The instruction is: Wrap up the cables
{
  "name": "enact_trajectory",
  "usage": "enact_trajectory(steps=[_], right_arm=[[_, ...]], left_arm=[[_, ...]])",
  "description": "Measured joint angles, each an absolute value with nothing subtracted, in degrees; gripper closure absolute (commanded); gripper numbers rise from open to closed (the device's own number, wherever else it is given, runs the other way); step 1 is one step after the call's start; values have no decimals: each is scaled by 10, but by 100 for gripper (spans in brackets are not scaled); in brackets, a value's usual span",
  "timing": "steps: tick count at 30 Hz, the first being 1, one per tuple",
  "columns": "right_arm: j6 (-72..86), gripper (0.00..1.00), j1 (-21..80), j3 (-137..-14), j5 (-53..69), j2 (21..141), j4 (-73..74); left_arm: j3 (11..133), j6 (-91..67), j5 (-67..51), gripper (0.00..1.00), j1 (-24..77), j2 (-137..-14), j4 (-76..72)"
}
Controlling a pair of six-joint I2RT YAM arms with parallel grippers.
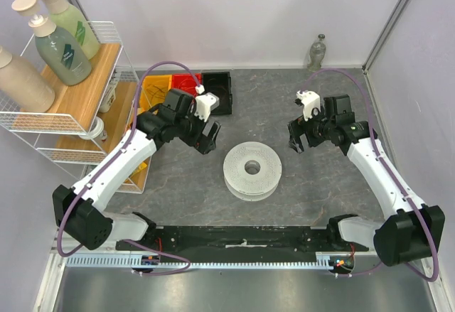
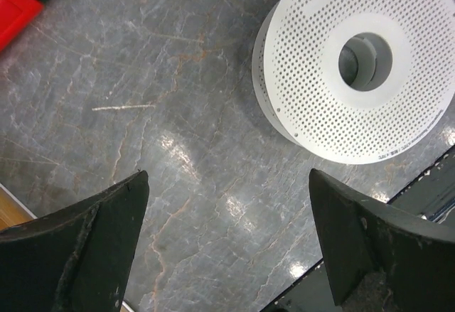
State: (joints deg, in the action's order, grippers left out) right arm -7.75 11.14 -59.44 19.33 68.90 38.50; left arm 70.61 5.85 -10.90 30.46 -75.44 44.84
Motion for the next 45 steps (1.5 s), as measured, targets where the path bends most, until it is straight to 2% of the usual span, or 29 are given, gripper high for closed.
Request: enact_trajectory(steps=[9, 18, 38, 45], right_arm=[[-97, 2, 112, -593, 227, 713, 387], [-100, 2, 111, -595, 290, 774, 396], [-106, 4, 112, -603, 425, 926, 402], [-112, 6, 147, -603, 465, 949, 403]], left_arm=[[794, 96, -175, 1, 303, -761, 479], [799, 128, -258, 1, 302, -761, 505], [779, 139, -288, 2, 300, -881, 473], [814, 122, -284, 2, 274, -938, 461]])
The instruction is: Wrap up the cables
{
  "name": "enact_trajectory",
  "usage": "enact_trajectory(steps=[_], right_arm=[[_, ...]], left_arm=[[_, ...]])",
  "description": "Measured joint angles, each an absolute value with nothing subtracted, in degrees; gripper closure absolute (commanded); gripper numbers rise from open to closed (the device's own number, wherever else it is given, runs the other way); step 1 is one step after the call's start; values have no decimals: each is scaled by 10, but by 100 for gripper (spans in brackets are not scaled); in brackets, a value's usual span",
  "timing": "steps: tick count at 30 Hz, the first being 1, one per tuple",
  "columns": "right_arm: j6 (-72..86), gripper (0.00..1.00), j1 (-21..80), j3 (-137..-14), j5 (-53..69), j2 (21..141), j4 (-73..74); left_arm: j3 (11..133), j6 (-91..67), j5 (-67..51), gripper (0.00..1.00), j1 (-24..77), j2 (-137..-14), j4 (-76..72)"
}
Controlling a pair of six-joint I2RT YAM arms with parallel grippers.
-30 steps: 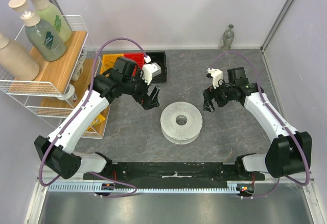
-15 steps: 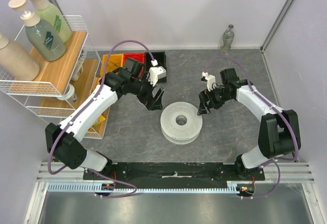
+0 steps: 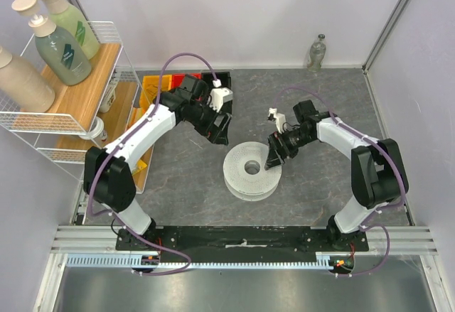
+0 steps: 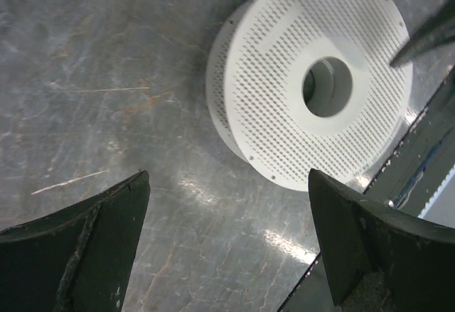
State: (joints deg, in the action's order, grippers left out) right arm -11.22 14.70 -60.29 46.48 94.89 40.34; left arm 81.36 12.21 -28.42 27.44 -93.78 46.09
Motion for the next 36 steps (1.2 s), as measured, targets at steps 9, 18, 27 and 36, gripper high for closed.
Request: enact_trajectory(steps=[9, 18, 27, 36], right_arm=[[-122, 6, 187, -597, 477, 946, 411], [-119, 2, 197, -580, 465, 926, 412], [-98, 2, 193, -572, 401, 851, 407], [-83, 2, 135, -571, 387, 831, 396]], left_arm=[[878, 94, -202, 5, 231, -983, 432], [976, 68, -49, 36, 218, -1076, 373], [1052, 89, -60, 47, 217, -1151, 305], [1105, 142, -66, 52, 217, -1235, 264]])
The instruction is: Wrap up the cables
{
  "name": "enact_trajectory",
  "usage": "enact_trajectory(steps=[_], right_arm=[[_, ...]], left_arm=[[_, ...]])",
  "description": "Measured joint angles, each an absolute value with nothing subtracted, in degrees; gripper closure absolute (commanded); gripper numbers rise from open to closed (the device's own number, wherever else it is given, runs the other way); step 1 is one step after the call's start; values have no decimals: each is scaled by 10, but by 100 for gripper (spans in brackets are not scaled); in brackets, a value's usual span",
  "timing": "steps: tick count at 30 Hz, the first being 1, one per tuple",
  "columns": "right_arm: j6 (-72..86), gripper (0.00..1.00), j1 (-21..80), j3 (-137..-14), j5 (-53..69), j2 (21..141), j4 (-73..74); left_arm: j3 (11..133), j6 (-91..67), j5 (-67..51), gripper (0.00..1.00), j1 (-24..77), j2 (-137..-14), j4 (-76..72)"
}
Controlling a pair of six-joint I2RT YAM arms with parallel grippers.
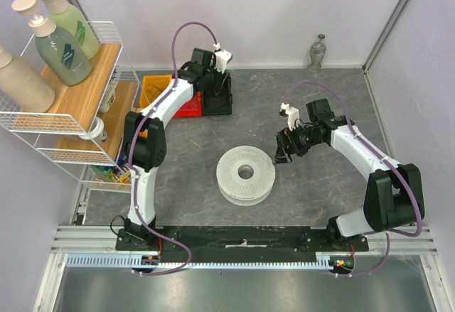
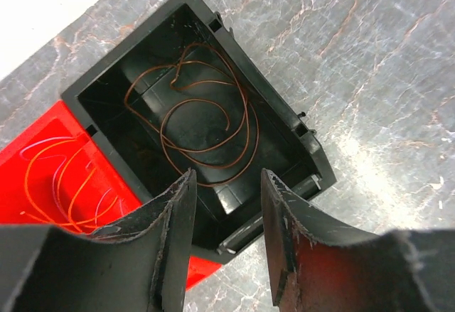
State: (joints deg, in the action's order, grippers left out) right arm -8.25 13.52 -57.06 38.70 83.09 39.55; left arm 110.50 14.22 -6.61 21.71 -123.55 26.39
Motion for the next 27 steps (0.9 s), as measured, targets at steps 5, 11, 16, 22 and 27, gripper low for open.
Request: enact_trajectory(steps=[5, 11, 16, 22, 27], right_arm=[[-80, 2, 119, -566, 387, 829, 394], [-76, 2, 107, -557, 389, 824, 393], [-74, 2, 101, -557, 390, 824, 392], [-73, 2, 98, -557, 394, 824, 390], [-72, 2, 98, -557, 413, 824, 390]], left_arm=[[1108, 163, -81, 52, 217, -1272, 257], [1111, 180, -98, 52, 217, -1298, 241], [1121, 183, -113, 54, 217, -1323, 230], [1134, 183, -125, 54, 217, -1347, 214], [1139, 184, -119, 54, 217, -1366, 198]])
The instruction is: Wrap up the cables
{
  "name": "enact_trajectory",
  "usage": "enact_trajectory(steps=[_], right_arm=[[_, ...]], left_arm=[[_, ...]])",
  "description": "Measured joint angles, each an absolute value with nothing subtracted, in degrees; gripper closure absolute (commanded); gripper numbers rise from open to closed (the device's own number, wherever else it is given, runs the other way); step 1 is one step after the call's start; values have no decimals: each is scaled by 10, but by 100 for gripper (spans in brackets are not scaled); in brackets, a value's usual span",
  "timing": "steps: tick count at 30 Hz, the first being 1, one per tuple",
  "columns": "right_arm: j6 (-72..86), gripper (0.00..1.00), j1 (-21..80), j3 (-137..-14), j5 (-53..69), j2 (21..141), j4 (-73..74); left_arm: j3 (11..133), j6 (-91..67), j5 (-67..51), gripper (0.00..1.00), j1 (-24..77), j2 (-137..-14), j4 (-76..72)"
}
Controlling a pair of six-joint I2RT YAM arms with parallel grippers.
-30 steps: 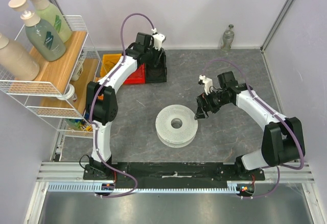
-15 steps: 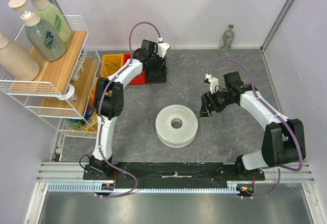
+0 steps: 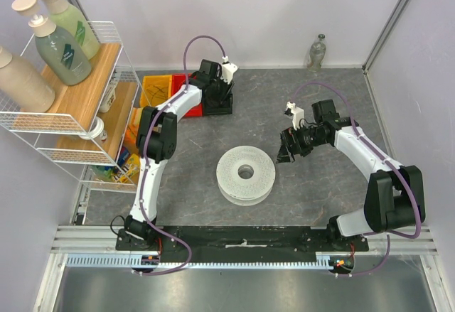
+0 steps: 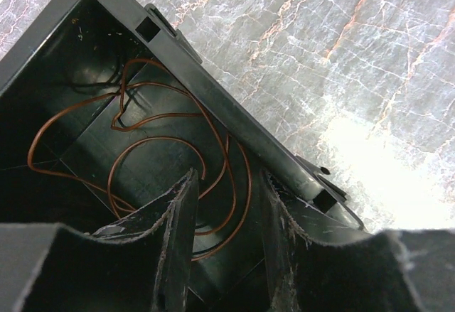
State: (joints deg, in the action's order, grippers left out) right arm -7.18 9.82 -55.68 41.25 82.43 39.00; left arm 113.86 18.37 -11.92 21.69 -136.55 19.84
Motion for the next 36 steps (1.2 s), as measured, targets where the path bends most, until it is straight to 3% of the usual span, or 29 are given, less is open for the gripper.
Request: enact_trajectory(steps=[3, 7, 17, 28, 36], right_arm=[[-71, 2, 98, -557, 419, 824, 390], [-71, 2, 97, -557, 427, 825, 390], [-85, 2, 96, -564, 416, 825, 394], [-149, 2, 81, -681, 374, 824, 427], [-134, 5, 81, -680, 374, 710, 364]], left_arm=[[1141, 185, -119, 62, 216, -1373, 192], [1141, 191, -122, 98, 216, -1376, 191], [1140, 175, -173, 98, 202, -1341, 218], [1178, 159, -269, 98, 200, -1131, 298], [1182, 139, -400, 98, 208, -1007, 348]])
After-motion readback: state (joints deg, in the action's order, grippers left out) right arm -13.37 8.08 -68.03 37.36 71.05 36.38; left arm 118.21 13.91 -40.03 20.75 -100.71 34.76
